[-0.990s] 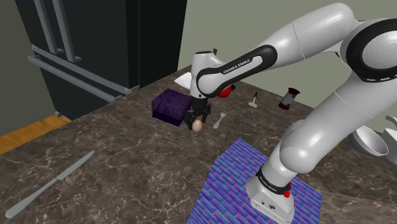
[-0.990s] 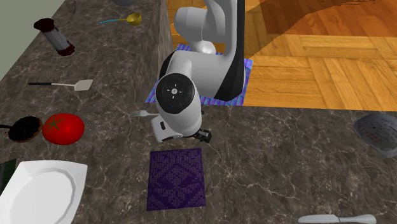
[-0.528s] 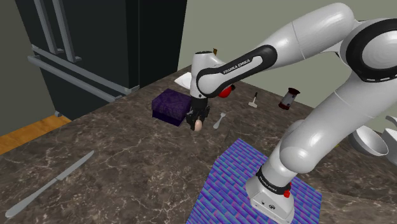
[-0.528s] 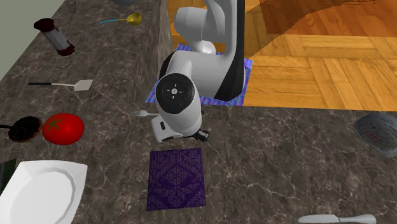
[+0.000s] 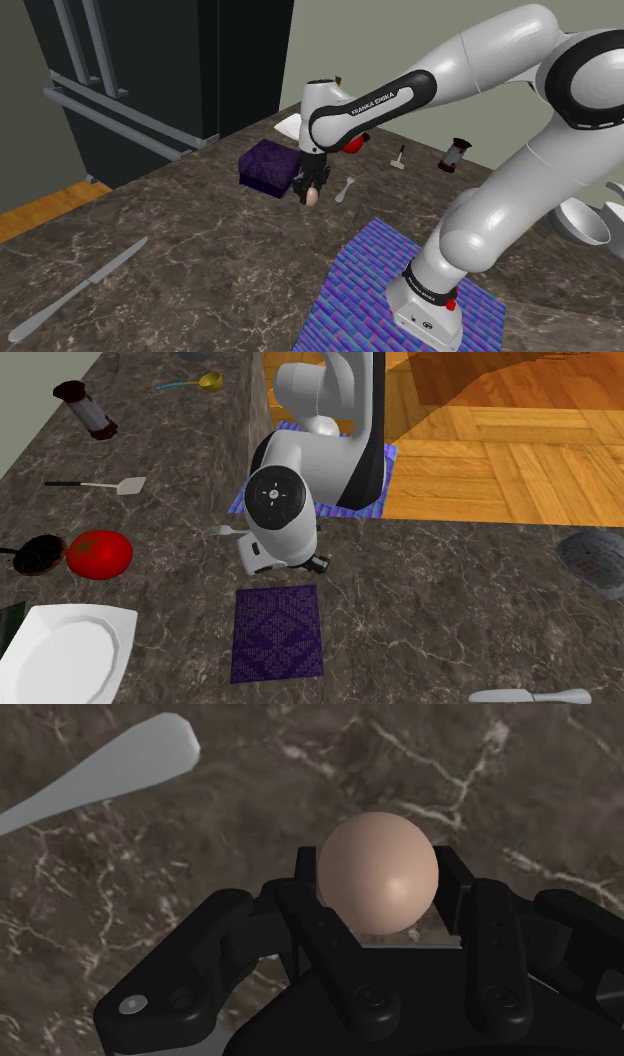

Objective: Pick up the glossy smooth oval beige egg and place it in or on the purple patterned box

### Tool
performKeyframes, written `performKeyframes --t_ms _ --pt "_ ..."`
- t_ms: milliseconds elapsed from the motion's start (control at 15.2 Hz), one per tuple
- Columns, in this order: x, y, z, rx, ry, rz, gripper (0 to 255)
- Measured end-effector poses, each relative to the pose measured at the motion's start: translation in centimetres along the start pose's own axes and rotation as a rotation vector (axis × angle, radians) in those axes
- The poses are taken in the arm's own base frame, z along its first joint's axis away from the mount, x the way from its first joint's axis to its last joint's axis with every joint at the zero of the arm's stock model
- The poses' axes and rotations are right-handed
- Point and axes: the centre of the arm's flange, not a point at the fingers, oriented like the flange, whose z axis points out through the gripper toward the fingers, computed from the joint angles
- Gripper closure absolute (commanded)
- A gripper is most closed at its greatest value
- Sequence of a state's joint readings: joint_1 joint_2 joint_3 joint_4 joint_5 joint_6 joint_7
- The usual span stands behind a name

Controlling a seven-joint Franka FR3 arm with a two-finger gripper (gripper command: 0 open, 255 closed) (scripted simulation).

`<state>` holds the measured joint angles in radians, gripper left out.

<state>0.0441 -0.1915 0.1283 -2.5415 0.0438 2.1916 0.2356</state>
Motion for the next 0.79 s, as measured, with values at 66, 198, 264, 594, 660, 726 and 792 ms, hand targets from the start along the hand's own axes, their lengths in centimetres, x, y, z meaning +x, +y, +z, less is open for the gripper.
performKeyframes --t_ms 66,198,264,594,660,726,792 --pt "0.0 0.1 -0.4 0.0 0.0 0.0 255" --pt "-0.2 0.1 -1.4 0.0 0.0 0.0 255" --pt "-0.3 0.0 -1.9 0.0 0.0 0.0 255" --pt "-0.8 0.2 -4.4 0.0 0.001 0.0 255" --pt "-0.8 0.2 -4.9 0.0 0.0 0.0 255" --pt "-0.8 0.2 -5.4 0.0 0.001 0.0 255" --pt "-1.0 0.2 -6.0 0.0 0.001 0.0 255"
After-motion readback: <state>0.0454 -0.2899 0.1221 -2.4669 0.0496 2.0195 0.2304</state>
